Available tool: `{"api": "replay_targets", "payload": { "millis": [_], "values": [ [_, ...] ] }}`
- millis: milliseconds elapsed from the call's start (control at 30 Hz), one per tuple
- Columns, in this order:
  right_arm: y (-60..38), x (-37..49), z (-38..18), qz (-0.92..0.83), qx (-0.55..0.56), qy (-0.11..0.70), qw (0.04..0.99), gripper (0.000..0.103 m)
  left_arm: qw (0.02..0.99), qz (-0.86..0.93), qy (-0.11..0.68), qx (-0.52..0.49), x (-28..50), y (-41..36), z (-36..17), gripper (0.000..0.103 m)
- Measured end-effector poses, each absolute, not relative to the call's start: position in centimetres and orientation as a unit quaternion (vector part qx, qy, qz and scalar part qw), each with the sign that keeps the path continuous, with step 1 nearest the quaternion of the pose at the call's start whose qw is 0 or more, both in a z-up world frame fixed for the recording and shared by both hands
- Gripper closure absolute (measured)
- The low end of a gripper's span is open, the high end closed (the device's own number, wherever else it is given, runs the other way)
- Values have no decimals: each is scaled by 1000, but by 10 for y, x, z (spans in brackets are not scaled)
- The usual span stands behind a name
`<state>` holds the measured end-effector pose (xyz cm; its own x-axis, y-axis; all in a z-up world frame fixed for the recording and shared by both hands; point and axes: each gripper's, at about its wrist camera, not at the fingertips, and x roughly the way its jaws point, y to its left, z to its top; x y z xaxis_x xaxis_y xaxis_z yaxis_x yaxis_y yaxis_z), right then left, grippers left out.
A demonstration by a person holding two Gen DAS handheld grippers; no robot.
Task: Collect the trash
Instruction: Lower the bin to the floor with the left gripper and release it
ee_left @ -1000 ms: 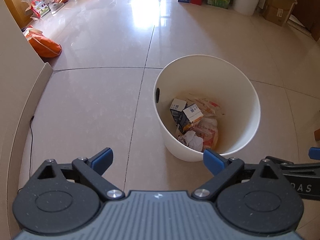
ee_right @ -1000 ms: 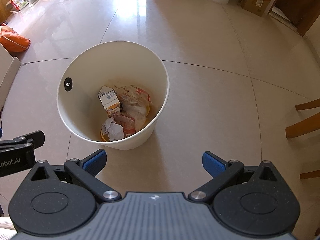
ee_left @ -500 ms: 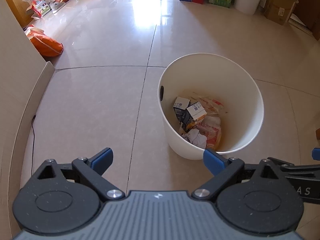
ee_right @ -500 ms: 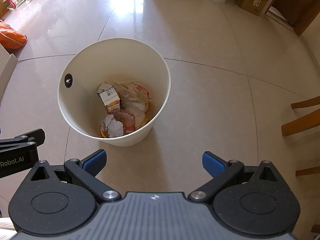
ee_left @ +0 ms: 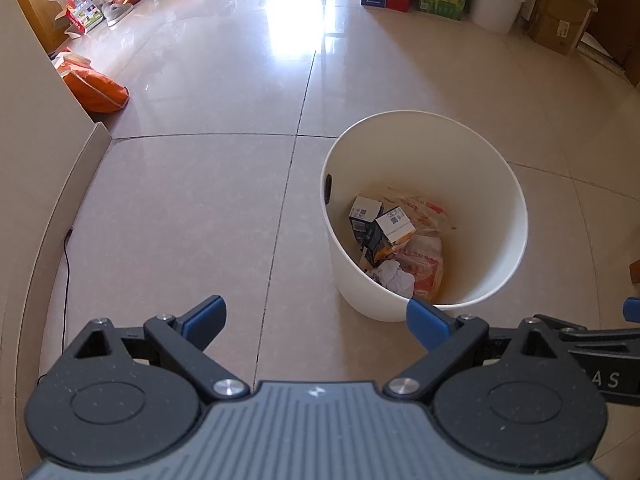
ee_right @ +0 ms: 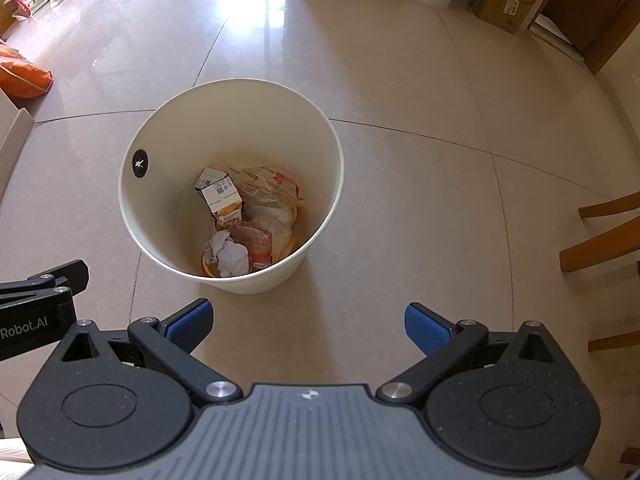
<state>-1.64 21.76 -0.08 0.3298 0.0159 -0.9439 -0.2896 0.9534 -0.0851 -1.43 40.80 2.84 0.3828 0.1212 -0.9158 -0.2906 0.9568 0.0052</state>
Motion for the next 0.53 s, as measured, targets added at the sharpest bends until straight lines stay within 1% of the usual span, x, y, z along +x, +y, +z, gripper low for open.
{"api": "replay_targets", "payload": {
  "millis": [533],
  "values": [
    [215, -17, 2, 98, -122, 568, 808, 0, 827, 120, 543, -84, -14, 410, 29, 7]
  ]
}}
